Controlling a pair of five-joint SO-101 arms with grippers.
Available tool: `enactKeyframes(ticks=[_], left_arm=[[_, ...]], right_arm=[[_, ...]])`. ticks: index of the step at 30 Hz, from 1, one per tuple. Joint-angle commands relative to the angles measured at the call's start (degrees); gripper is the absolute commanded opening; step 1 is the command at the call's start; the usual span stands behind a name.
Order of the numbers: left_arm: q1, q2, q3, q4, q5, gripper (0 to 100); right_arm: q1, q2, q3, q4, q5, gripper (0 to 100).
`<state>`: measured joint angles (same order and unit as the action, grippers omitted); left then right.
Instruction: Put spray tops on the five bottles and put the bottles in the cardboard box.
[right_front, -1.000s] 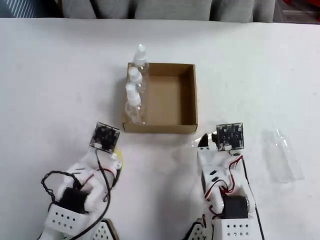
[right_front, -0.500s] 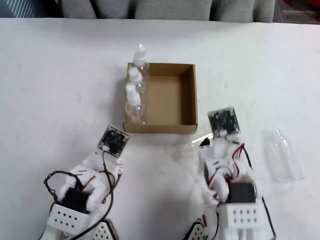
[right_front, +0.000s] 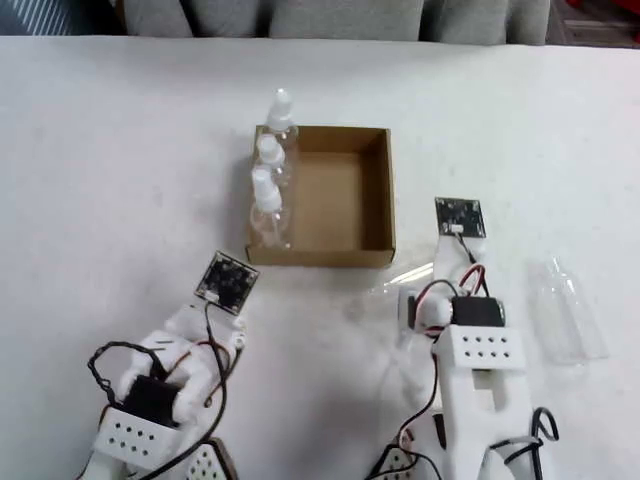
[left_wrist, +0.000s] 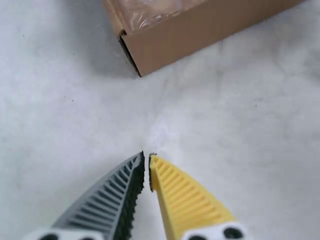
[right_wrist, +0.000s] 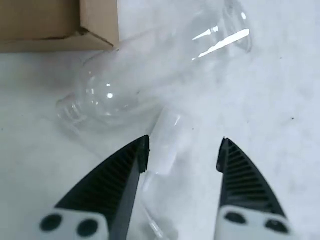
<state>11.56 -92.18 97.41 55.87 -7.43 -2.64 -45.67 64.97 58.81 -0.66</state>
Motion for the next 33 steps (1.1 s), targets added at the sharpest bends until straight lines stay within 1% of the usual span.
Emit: enactKeyframes(ticks=[1,9,11,15,17,19,20,21,24,28,33], left_arm=[[-0.48,-0.66,-0.09,-1.93,-0.44,2],[-0.48,-0.66,-0.09,-1.93,-0.44,2],[-0.48,-0.66,-0.09,-1.93,-0.44,2],[-0.48,-0.66,-0.09,-1.93,-0.44,2],[-0.48,-0.66,-0.09,-1.93,-0.44,2],[-0.48,-0.66,-0.09,-1.93,-0.44,2],[-0.48,-0.66,-0.09,-1.93,-0.44,2],[-0.48,-0.66,-0.09,-1.93,-0.44,2],[-0.48,-0.66,-0.09,-1.93,-0.44,2],[-0.48,-0.66,-0.09,-1.93,-0.44,2],[-0.48,-0.66,-0.09,-1.93,-0.44,2]], right_arm=[[0.4,1.54,-2.46,-0.31,-0.7,18.8],[0.22,12.35,-0.44,-10.95,-0.79,18.7],[0.13,14.55,-0.53,-11.82,-0.79,18.7],[-2.68,16.48,-0.7,-11.65,-0.7,17.9],[-2.59,16.48,-0.79,-11.3,-0.7,12.1],[-2.24,16.48,-1.49,-11.21,-0.7,1.7],[-1.8,16.48,-1.76,-11.03,-0.7,0.9],[-1.1,16.48,-2.29,-10.15,-0.7,3.4],[0.66,16.48,-5.45,-6.02,-0.7,1.2],[2.24,16.48,-12.48,3.3,-0.26,1.5],[1.89,16.48,-23.3,14.99,-0.18,1.5]])
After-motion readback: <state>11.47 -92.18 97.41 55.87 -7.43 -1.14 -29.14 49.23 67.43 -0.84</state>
